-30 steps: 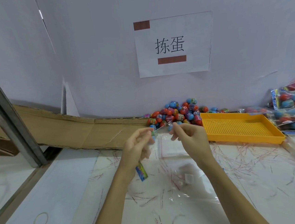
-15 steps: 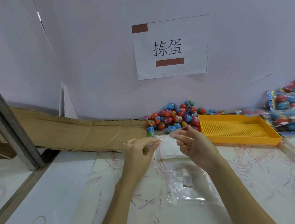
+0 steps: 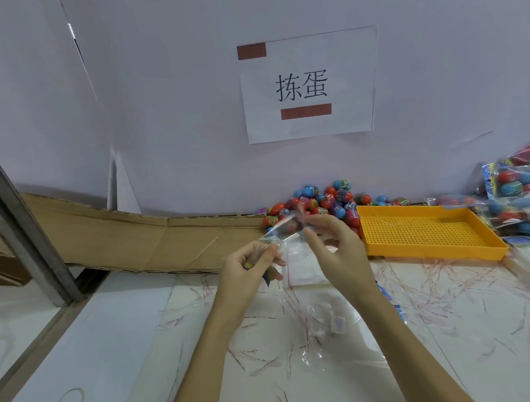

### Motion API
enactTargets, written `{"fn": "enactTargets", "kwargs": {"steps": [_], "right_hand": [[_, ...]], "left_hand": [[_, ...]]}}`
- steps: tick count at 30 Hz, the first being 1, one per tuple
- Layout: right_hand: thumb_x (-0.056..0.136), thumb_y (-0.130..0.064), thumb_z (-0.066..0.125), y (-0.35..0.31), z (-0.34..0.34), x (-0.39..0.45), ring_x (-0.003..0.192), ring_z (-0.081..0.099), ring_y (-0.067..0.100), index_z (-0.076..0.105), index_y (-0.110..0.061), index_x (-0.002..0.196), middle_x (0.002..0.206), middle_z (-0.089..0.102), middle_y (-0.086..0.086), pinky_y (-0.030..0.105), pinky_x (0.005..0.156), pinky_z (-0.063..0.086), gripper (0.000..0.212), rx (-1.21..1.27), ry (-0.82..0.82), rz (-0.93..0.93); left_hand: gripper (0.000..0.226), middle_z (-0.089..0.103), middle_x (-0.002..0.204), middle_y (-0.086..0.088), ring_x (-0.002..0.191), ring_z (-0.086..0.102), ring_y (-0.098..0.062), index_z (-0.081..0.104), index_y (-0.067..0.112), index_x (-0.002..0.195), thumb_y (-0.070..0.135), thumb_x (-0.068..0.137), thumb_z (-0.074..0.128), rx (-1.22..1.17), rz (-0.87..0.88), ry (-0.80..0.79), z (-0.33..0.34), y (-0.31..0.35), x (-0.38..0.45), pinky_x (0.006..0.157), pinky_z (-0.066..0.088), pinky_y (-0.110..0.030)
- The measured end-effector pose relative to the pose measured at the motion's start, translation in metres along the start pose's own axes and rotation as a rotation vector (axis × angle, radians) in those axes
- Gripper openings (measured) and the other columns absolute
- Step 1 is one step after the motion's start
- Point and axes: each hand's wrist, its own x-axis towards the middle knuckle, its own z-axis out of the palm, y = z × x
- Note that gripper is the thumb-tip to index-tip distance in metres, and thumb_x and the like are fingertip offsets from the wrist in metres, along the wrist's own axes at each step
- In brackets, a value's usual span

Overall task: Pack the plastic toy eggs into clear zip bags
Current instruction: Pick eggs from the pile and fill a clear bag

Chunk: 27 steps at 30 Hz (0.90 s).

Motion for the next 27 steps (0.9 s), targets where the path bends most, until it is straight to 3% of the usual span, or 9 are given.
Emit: {"fn": "enactTargets", "kwargs": {"steps": [2,6,8,10,12,15,18,21,27], "right_hand": [[0.095,-0.026,0.071,0.0,-0.001,0.0,0.109,0.06,0.002,0.061,-0.029,0.127,0.123,0.063,-0.017,0.019,0.09,0.052,0.034,-0.032,0.004,0.013],[0.09,-0.02,0.077,0.002,-0.009,0.004,0.083,0.072,0.012,0.074,-0.022,0.104,0.087,0.077,-0.008,0.018,0.069,0.057,0.014,0.197,-0.046,0.152],[0.089,-0.021,0.078,0.003,-0.011,0.004,0.077,0.073,0.011,0.073,-0.021,0.105,0.083,0.078,-0.006,0.016,0.065,0.055,0.017,0.271,-0.05,0.201],[0.089,-0.02,0.078,0.002,-0.01,0.004,0.073,0.073,0.008,0.071,-0.02,0.108,0.082,0.079,-0.005,0.013,0.062,0.053,0.021,0.276,-0.062,0.205],[0.089,-0.019,0.077,0.0,-0.009,0.003,0.072,0.072,0.007,0.071,-0.019,0.109,0.082,0.079,-0.006,0.012,0.061,0.051,0.021,0.298,-0.075,0.2],[0.091,-0.026,0.075,-0.003,-0.011,0.002,0.077,0.073,0.007,0.07,-0.016,0.109,0.088,0.08,-0.005,0.016,0.063,0.052,0.02,0.325,-0.122,0.222],[0.091,-0.041,0.073,-0.003,-0.012,0.001,0.09,0.074,0.012,0.074,-0.015,0.107,0.099,0.079,-0.004,0.028,0.076,0.052,0.031,0.317,-0.266,0.299],[0.088,-0.051,0.069,-0.002,-0.014,0.001,0.096,0.074,0.014,0.075,-0.014,0.111,0.104,0.079,0.001,0.029,0.078,0.049,0.044,0.341,-0.408,0.392],[0.093,-0.055,0.063,-0.003,-0.019,0.002,0.088,0.069,0.014,0.081,-0.02,0.106,0.111,0.077,0.003,0.024,0.073,0.043,0.041,0.36,-0.529,0.419]], "left_hand": [[0.022,0.079,0.094,-0.003,0.076,0.072,-0.03,0.078,0.023,0.09,0.04,0.098,0.066,-0.005,0.0,-0.022,-0.002,0.001,0.0,0.068,0.055,-0.021],[0.012,0.079,0.107,-0.005,0.091,0.075,-0.023,0.08,0.023,0.102,0.019,0.098,0.069,-0.114,-0.092,-0.056,-0.007,0.0,0.001,0.072,0.058,-0.023],[0.037,0.075,0.121,-0.009,0.105,0.075,-0.031,0.075,0.018,0.119,0.002,0.088,0.062,-0.295,-0.127,-0.077,-0.009,-0.001,0.004,0.079,0.062,-0.032],[0.039,0.073,0.126,-0.012,0.109,0.073,-0.037,0.069,0.013,0.129,0.007,0.091,0.069,-0.414,-0.147,-0.075,-0.008,0.001,0.005,0.085,0.063,-0.041],[0.043,0.076,0.12,-0.012,0.104,0.076,-0.036,0.069,0.014,0.128,0.019,0.087,0.081,-0.385,-0.153,-0.02,-0.005,0.003,0.004,0.083,0.064,-0.038],[0.037,0.08,0.105,-0.013,0.09,0.078,-0.032,0.074,0.013,0.118,0.011,0.083,0.084,-0.251,-0.129,0.075,-0.004,0.0,0.003,0.072,0.062,-0.028],[0.027,0.08,0.092,-0.01,0.076,0.077,-0.025,0.077,0.011,0.104,0.01,0.08,0.088,-0.158,-0.114,0.161,-0.003,-0.001,0.003,0.065,0.06,-0.027],[0.023,0.079,0.087,-0.004,0.069,0.073,-0.013,0.077,0.016,0.096,0.017,0.077,0.091,-0.058,-0.041,0.191,-0.002,0.0,0.002,0.055,0.054,-0.018],[0.049,0.078,0.089,-0.001,0.066,0.072,-0.017,0.068,0.029,0.114,0.04,0.073,0.092,0.074,0.027,0.082,-0.001,0.0,0.001,0.054,0.053,-0.02]]}}
